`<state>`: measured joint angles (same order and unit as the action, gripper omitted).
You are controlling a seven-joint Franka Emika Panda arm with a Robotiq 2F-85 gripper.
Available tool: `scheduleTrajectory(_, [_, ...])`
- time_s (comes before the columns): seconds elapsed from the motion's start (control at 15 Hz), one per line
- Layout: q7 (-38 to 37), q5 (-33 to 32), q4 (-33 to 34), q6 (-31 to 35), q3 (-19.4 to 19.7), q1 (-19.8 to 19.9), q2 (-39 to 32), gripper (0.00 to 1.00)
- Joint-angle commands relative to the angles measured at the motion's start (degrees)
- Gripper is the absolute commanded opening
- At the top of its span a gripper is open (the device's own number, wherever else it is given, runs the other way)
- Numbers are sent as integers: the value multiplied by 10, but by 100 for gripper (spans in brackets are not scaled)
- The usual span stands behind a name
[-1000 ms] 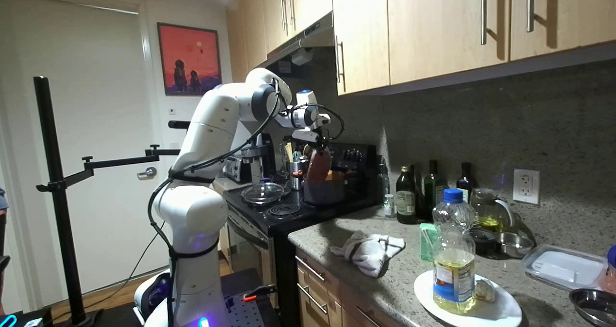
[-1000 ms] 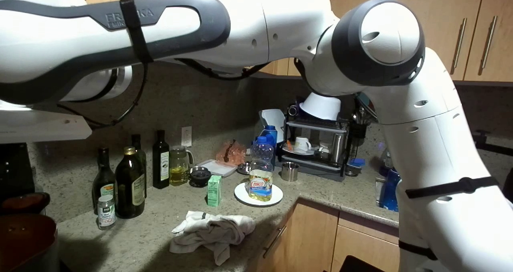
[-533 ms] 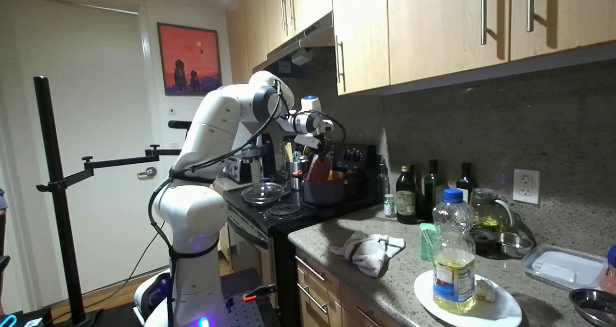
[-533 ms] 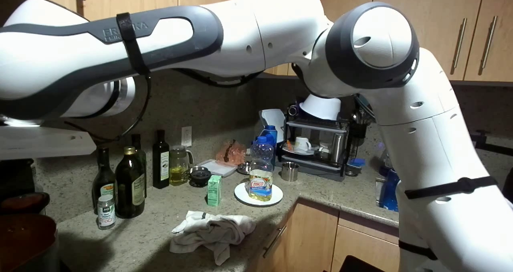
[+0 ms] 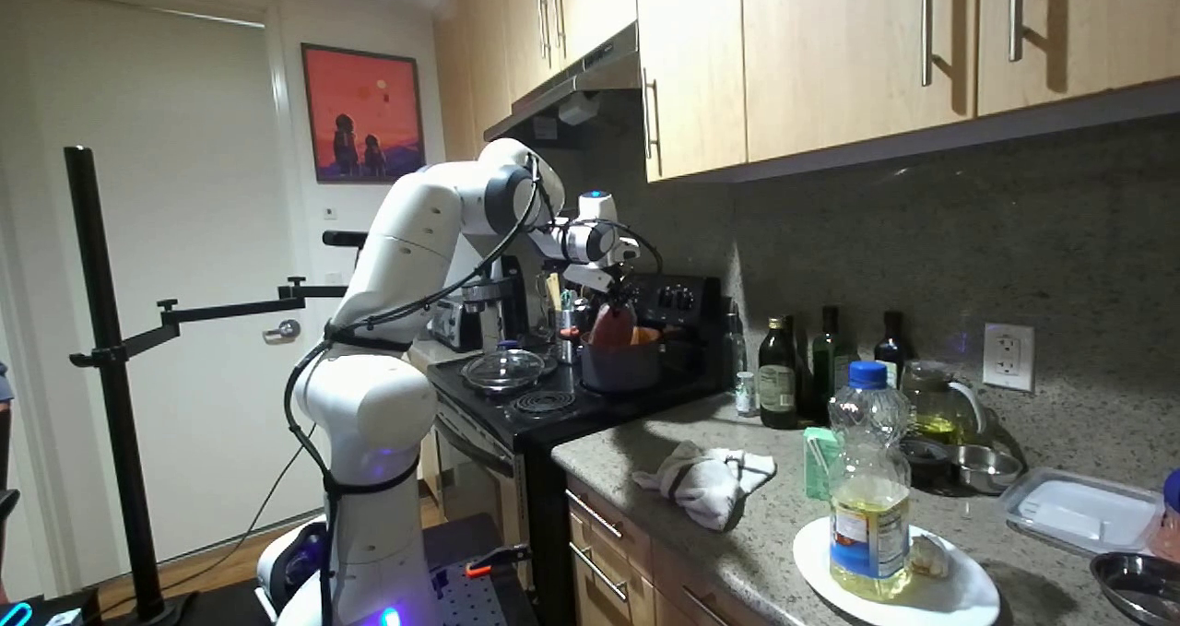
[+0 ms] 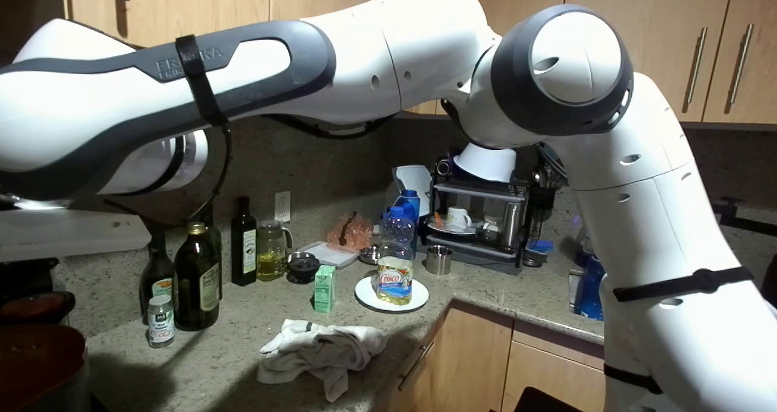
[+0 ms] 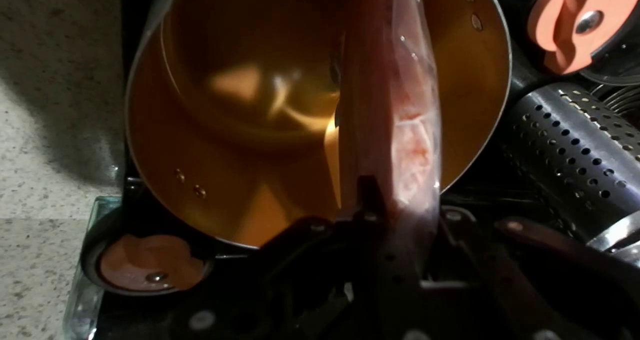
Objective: Pick up the package from the counter and put it in the pot
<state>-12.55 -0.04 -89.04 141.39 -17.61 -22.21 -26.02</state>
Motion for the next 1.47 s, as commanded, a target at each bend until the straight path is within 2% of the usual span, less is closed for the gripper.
scheduleTrajectory(0.0, [14, 22, -21, 14, 3, -1, 17, 5])
scheduleTrajectory(1.4, [7, 65, -44, -18, 4, 10, 20, 5])
